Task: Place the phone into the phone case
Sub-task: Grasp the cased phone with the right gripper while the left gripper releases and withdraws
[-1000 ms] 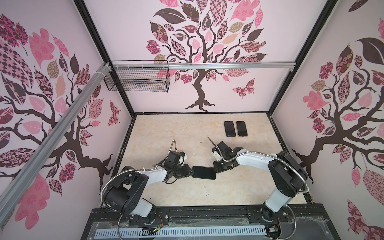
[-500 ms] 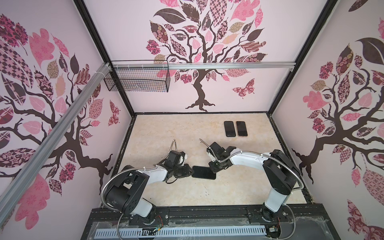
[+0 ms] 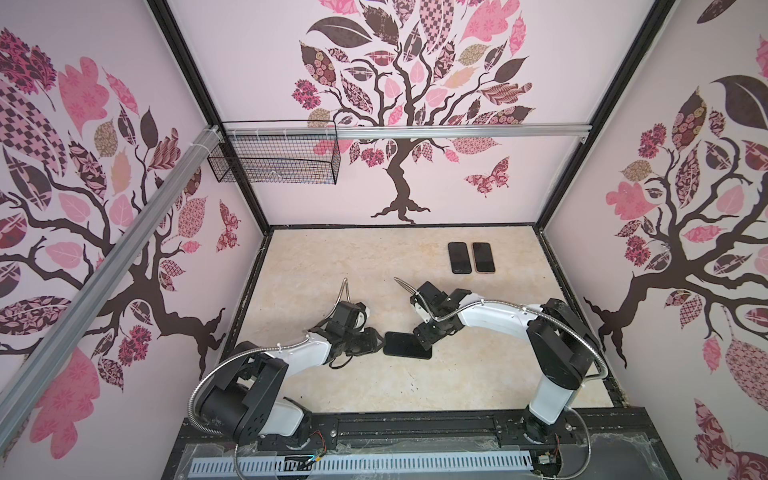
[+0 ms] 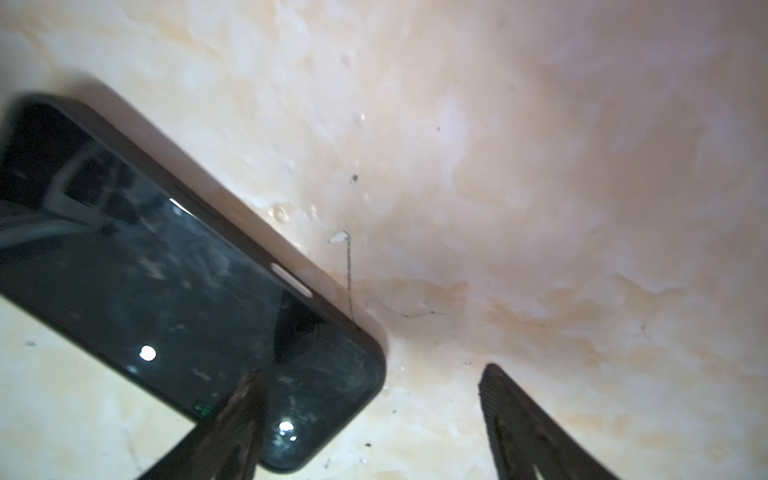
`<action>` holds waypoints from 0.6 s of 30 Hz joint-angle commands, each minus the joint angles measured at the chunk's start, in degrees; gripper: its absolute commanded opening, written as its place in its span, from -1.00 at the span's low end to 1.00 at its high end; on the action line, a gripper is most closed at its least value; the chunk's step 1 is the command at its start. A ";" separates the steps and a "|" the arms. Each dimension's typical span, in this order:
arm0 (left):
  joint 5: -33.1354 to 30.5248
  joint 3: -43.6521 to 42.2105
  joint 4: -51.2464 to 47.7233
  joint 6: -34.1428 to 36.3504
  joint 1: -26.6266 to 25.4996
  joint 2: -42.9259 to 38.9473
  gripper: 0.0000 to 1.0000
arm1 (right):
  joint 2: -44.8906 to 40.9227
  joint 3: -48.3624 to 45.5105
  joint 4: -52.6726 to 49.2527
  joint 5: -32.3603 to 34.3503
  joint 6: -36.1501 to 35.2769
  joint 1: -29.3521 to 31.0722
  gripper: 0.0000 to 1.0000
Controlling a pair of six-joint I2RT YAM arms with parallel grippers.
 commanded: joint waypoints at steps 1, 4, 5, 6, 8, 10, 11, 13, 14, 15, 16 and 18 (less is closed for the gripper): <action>-5.88 -0.11 -5.89 0.96 0.32 -4.80 0.12 | -3.71 2.71 1.13 -5.57 -6.70 0.40 0.84; -12.23 -0.56 -9.80 0.24 0.82 -9.93 0.33 | -5.71 2.14 5.54 -5.49 -9.23 0.83 0.92; -14.77 -0.43 -11.88 -0.16 1.04 -11.54 0.37 | -6.01 1.98 6.82 -5.37 -10.70 0.95 0.95; -17.20 -0.22 -13.73 -0.75 1.10 -12.72 0.39 | -6.02 1.90 7.08 -5.88 -12.72 1.14 0.97; -22.50 0.02 -17.25 -2.06 1.28 -15.54 0.50 | -5.08 2.89 5.51 -7.92 -17.51 1.78 0.99; -26.23 -0.59 -18.99 -3.19 1.42 -18.41 0.60 | -3.47 4.04 3.76 -9.40 -20.73 1.97 0.99; -27.31 -1.08 -19.23 -3.62 1.42 -20.12 0.64 | -2.77 3.94 3.68 -10.16 -22.31 2.08 0.99; -29.07 -2.19 -19.68 -4.78 1.47 -23.31 0.86 | -2.07 3.19 4.11 -11.62 -25.55 2.56 0.99; -29.91 -2.72 -20.15 -5.34 1.47 -25.03 0.90 | -1.90 2.79 4.72 -12.10 -26.62 2.84 0.99; -30.68 -3.02 -20.93 -5.99 1.60 -26.42 0.94 | -1.74 2.40 5.40 -12.38 -26.99 2.86 0.99; -31.62 -3.18 -21.91 -6.49 1.60 -27.85 0.95 | -1.48 2.22 5.99 -12.75 -27.04 2.95 0.99; -34.51 -3.35 -24.60 -7.72 1.66 -30.76 0.95 | -0.49 2.32 6.28 -13.07 -27.39 3.00 0.99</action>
